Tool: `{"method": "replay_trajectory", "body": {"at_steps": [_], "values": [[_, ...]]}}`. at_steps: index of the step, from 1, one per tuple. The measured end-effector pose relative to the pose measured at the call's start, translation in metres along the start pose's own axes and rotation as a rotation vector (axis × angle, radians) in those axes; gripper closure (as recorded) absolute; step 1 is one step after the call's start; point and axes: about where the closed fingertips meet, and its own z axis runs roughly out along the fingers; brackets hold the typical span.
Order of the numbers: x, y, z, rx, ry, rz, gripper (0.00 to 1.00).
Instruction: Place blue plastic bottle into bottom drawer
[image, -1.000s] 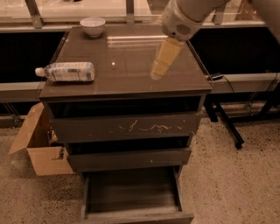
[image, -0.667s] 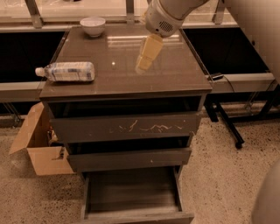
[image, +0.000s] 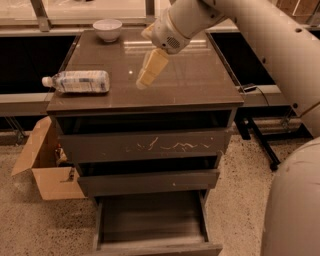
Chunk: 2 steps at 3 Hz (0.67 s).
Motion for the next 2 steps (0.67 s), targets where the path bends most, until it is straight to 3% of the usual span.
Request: {"method": "replay_trajectory", "body": {"at_steps": [1,2], "values": [[0.003,-0.005,0.024,0.002,-0.060,0.028,0.00],[-0.002,-0.025,0.053,0.049,-0.139,0.045,0.00]]}}
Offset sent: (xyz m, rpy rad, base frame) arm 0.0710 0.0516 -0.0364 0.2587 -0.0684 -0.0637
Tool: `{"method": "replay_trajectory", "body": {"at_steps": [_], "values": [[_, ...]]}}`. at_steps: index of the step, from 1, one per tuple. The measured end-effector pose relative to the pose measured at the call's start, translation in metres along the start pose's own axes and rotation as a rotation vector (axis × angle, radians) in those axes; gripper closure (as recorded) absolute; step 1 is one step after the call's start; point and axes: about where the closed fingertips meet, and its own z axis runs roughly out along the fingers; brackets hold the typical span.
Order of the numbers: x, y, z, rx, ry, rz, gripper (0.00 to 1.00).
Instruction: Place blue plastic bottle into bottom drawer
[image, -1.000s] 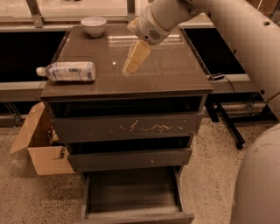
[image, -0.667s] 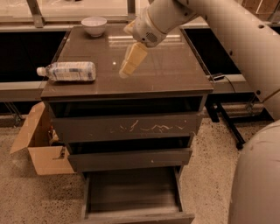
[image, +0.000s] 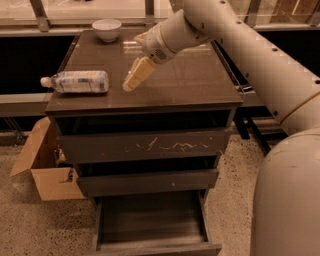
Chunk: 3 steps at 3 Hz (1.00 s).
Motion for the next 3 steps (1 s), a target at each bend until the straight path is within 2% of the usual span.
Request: {"method": "replay_trajectory", "body": {"at_steps": [1,2,3], "values": [[-0.012,-0.016,0.028,0.006,-0.040,-0.004,0.00],[-0.037,-0.024,0.068,-0.040,-0.074,-0.019,0.00],[-0.050,-0.023,0.089,-0.078,-0.088,-0.026,0.00]]}}
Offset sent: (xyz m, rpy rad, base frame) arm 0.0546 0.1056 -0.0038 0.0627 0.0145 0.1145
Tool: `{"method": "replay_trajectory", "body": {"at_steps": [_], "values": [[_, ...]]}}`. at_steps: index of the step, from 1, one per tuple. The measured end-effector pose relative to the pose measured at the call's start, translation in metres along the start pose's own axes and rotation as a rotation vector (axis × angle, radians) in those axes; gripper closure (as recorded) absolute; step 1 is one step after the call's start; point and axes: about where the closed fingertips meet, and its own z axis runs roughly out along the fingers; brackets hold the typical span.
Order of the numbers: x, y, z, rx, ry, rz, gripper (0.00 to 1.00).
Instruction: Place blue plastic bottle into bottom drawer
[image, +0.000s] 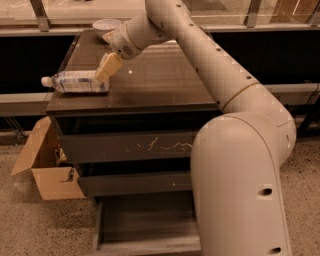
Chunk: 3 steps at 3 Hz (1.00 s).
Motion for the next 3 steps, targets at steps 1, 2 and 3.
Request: {"method": "replay_trajectory", "body": {"at_steps": [1,2,3], "values": [[-0.001,0.000,0.000,0.000,-0.002,-0.002,0.00],[-0.015,0.011,0.025,-0.047,0.064,-0.017,0.00],[-0.027,0.027,0.055,-0.101,0.130,-0.028,0.00]]}}
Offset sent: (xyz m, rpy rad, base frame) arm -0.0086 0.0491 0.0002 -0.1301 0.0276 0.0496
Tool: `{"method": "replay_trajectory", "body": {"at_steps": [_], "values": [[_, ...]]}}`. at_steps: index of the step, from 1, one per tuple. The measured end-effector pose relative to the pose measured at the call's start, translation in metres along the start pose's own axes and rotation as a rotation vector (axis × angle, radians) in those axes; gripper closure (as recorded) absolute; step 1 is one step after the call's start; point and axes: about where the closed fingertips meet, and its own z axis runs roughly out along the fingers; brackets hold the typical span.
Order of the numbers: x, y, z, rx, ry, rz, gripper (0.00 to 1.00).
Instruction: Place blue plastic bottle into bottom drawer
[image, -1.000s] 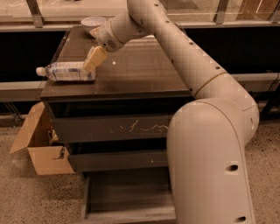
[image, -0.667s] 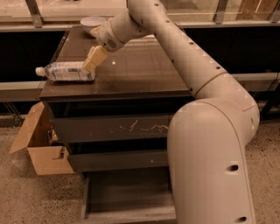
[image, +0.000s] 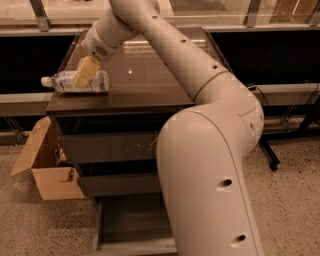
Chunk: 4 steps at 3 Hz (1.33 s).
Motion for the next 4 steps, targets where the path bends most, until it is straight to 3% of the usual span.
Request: {"method": "replay_trajectory", "body": {"at_steps": [1,3,4], "values": [[-0.005,0.007,0.019,-0.030,0.010,0.006,0.00],[0.005,0.014,0.044,-0.060,-0.054,0.037,0.42],[-0.001,0.014,0.042,-0.059,-0.103,0.017,0.73]]}}
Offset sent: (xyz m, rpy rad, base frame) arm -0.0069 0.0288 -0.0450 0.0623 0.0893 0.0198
